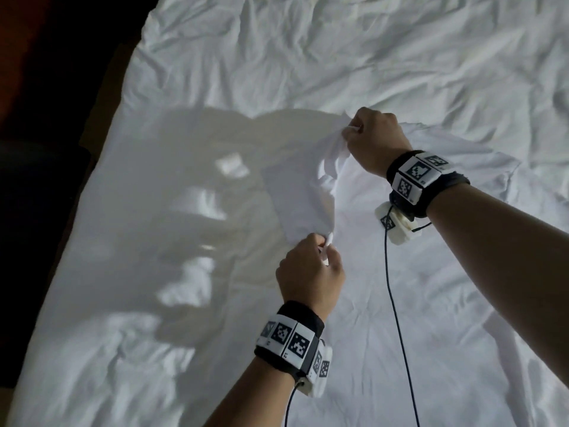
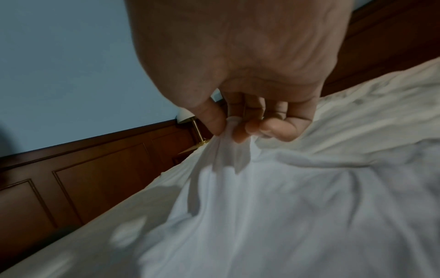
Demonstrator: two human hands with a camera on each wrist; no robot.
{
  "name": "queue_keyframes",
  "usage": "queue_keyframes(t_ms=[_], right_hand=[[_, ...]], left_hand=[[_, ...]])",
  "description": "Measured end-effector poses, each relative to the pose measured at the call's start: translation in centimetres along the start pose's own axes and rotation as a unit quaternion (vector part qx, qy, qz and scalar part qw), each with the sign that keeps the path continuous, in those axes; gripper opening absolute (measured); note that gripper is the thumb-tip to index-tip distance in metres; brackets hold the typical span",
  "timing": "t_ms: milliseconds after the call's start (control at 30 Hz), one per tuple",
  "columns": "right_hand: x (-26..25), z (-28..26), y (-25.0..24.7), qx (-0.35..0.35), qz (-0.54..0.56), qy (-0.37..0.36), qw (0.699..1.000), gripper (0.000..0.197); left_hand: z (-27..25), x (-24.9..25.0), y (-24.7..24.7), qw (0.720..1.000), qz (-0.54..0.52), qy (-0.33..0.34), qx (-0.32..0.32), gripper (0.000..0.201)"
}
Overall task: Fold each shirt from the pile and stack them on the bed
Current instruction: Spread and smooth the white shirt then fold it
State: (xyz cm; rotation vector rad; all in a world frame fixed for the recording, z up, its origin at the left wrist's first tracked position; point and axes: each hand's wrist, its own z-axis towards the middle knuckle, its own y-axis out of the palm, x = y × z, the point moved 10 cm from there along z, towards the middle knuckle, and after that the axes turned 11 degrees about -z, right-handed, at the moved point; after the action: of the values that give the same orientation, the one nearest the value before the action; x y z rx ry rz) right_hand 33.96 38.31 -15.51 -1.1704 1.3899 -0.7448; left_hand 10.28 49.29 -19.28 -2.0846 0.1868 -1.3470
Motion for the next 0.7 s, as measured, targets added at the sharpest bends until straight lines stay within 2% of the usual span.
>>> queue_keyframes(t_ms=[200,367,467,600,700], right_hand=[[5.0,-1.0,-1.8,-0.033,-0.054,0.002,0.998,0.022],[7.9,-1.4,-0.5,-0.048,-0.058,0.013,0.997,0.021],[8.7,-2.2,0.8,-0.053,-0.04,0.015,0.998,0.021],[9.2,-4.5,1.3,-0.004,-0.014,0.0,1.0,0.045],[9.6,-8.7,2.7,-0.005,0.015,0.013,1.0,0.039]], left_hand=[[-2.9,2.1,5.6,0.998,-0.006,0.055,-0.018,0.012],[-2.9,1.1,9.6,0.997,0.032,0.01,-0.063,0.017],[-2.9,0.4,10.6,0.995,0.049,-0.005,-0.082,0.019],[-3.5,-0.5,10.7,0.994,0.037,-0.008,-0.105,0.02],[-4.9,-1.7,9.8,0.986,0.074,-0.001,-0.151,0.026]])
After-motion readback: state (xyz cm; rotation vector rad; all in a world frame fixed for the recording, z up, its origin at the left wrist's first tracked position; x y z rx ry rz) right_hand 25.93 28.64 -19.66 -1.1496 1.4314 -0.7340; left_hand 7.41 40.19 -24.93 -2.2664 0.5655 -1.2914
